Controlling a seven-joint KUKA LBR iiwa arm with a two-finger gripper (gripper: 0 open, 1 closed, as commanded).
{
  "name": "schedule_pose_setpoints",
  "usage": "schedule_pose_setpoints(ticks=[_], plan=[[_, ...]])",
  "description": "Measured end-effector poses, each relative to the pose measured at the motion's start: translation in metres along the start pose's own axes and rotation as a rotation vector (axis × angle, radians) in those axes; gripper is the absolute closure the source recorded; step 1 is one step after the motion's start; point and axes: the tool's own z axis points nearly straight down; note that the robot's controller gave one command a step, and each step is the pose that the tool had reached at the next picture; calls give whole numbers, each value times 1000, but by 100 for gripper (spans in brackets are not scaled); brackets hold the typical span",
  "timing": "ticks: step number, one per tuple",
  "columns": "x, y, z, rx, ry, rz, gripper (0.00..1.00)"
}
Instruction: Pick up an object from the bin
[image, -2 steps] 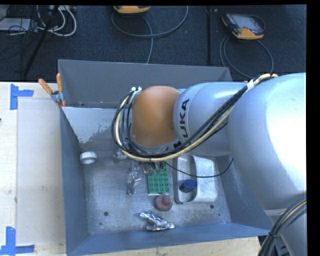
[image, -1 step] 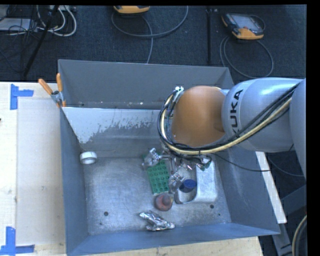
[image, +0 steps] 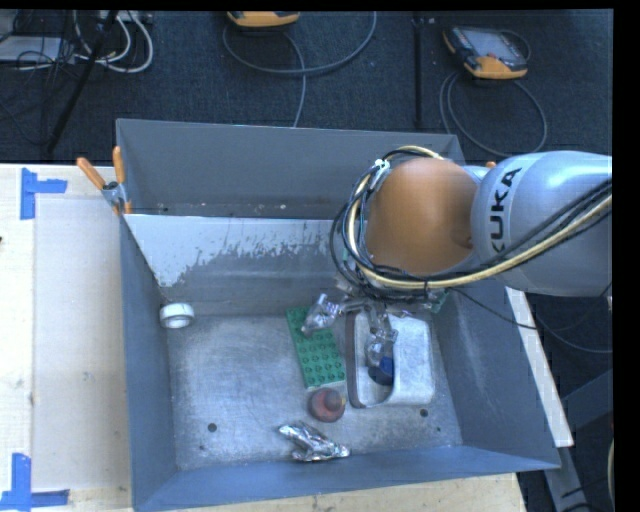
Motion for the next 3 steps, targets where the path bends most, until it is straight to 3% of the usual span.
schedule_pose_setpoints(ticks=[1, 2, 3], plan=[[-26, 0, 24, 3, 3, -89, 0], [-26, -6, 23, 8, -11, -286, 0], [-25, -7, 22, 9, -11, -283, 100]])
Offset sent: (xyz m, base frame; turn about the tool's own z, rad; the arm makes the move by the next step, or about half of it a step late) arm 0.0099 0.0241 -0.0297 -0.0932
